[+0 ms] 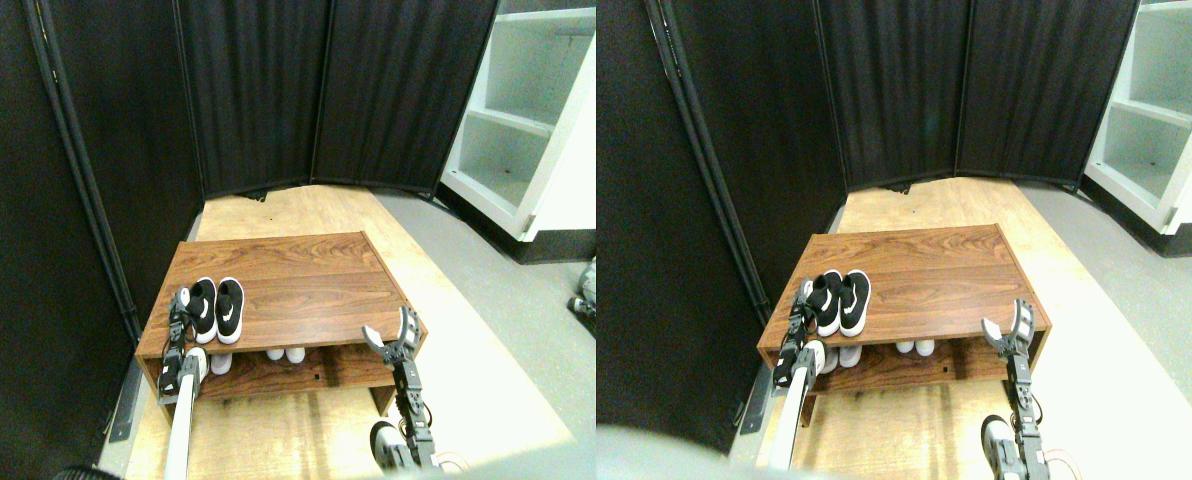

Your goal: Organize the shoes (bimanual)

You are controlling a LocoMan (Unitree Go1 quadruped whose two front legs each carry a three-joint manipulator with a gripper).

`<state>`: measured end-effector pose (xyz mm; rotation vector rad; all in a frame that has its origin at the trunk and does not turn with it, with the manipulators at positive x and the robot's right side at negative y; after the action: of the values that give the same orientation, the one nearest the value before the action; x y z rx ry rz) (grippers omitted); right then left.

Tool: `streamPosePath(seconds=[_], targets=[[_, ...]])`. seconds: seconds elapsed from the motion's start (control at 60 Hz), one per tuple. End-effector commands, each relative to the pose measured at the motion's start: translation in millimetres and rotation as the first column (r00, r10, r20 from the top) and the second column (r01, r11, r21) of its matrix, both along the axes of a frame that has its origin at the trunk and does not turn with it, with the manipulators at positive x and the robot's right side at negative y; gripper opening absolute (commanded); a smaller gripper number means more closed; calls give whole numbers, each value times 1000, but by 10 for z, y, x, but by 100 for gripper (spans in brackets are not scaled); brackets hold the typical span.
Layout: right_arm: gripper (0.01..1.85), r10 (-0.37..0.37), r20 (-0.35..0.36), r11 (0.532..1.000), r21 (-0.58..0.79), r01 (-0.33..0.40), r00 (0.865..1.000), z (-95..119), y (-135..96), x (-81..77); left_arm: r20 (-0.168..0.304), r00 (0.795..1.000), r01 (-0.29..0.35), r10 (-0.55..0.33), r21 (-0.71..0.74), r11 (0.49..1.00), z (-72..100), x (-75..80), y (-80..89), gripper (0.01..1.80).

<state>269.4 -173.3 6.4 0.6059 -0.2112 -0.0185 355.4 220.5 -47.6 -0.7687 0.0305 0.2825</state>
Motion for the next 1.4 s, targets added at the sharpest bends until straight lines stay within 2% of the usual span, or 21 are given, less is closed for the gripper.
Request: streamPosePath(seconds=[0.017,0.05,0.2,0.367,0.45,0.467,0.5,0.517,0.583,0.6,0.633,0.7,0.767,0.783,0.867,1.0,1.017,1.067,1.133,1.217,1.4], targets=[[68,-9,56,1000,2,9,998,79,-7,-11,1,998,62,-62,-1,998,4,30,-71,1],[68,-12,57,1000,6,12,998,80,-5,-14,-6,997,77,-77,18,997,3,29,-67,1],[68,-10,60,1000,21,9,998,73,-1,-16,-21,998,63,-63,3,998,12,9,-88,1],[69,-12,37,1000,0,12,999,79,14,-20,-15,998,61,-62,-7,998,19,-9,-76,1],[69,-12,44,1000,6,11,999,74,20,-17,23,998,53,-54,28,998,31,-24,-16,1],[70,-11,43,1000,-1,11,999,71,19,-13,41,999,21,-24,55,998,49,-37,21,1],[70,-10,40,1000,-2,10,999,69,17,-12,59,998,12,-16,65,998,62,-47,47,1],[70,-10,37,1000,-2,10,999,67,13,-11,80,997,17,-22,65,998,77,-57,72,1],[70,-10,40,1000,-10,11,999,57,5,-3,91,996,18,-24,65,998,149,-116,162,1],[70,-10,41,1000,-4,10,999,54,2,0,110,993,35,-44,86,996,168,-133,190,1],[70,-10,41,1000,-4,11,999,53,1,1,118,992,42,-53,96,994,179,-143,204,1],[70,-16,42,1000,-14,16,999,50,-7,8,145,983,97,-114,123,988,280,-231,307,1],[69,-14,41,1000,-14,14,999,46,-10,12,158,979,115,-129,95,989,325,-289,346,1],[69,-12,43,1000,-4,13,999,41,-9,15,163,975,135,-151,106,985,359,-358,385,1],[67,-14,41,1000,-5,14,999,31,-7,21,182,972,133,-151,107,985,404,-482,384,1],[67,-14,23,1000,-17,15,1000,9,-2,37,197,968,124,-152,146,981,410,-767,347,1],[67,-14,23,1000,-17,15,1000,9,-2,37,197,968,124,-152,146,981,410,-767,347,1],[68,-11,20,1000,-1,11,1000,-2,-2,43,219,966,114,-136,109,987,417,-875,319,1],[69,-10,16,1000,24,10,1000,-14,-1,51,222,965,135,-143,53,989,418,-1027,259,1],[71,-7,24,996,90,5,1000,-22,-4,61,230,966,117,-114,1,993,385,-1162,202,1],[63,8,50,970,242,-20,999,-27,-16,72,232,968,131,-98,-133,982,304,-1306,130,1]])
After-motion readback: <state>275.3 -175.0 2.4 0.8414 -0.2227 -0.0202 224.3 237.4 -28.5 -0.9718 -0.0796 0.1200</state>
